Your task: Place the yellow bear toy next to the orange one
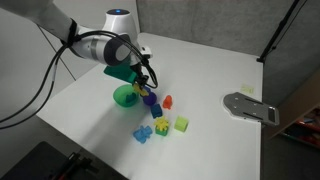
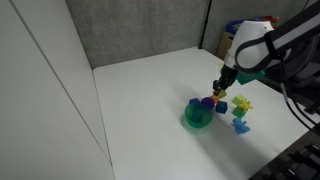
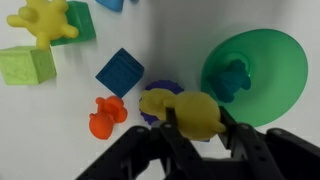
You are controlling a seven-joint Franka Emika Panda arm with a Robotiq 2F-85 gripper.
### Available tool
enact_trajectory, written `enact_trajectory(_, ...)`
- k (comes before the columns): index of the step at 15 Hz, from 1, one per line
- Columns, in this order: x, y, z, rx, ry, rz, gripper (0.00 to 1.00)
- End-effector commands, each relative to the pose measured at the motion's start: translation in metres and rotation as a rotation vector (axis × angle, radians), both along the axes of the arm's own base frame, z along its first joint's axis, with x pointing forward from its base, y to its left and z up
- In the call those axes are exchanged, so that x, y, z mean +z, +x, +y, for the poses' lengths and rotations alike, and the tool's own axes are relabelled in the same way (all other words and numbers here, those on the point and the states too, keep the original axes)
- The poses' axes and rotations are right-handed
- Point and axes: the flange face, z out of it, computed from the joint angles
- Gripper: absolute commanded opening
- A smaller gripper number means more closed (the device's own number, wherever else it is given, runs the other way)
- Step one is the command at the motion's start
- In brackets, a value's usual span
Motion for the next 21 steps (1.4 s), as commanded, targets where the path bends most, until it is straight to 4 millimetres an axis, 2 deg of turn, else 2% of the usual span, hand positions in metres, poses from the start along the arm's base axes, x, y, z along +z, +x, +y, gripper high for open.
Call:
enact_trajectory(1, 0.008, 0.018, 0.004, -0.012, -0.034, -0.078, 0.18)
enact_trajectory(5, 0.009, 0.039, 0.005, -0.033, -0.063, -0.14, 0.18)
enact_trajectory(9, 0.0, 0.065, -0.013, -0.092, -0.068, -0.169, 0.18)
enact_trajectory(13, -0.018, 0.087, -0.036, -0.142, -0.084, -0.179, 0.18)
enact_trajectory(16, -0.038, 0.095, -0.052, -0.185, -0.096, -0.165, 0.18)
enact_trajectory(21, -0.061, 0.103, -0.063, -0.316, -0.071, -0.136, 0.18)
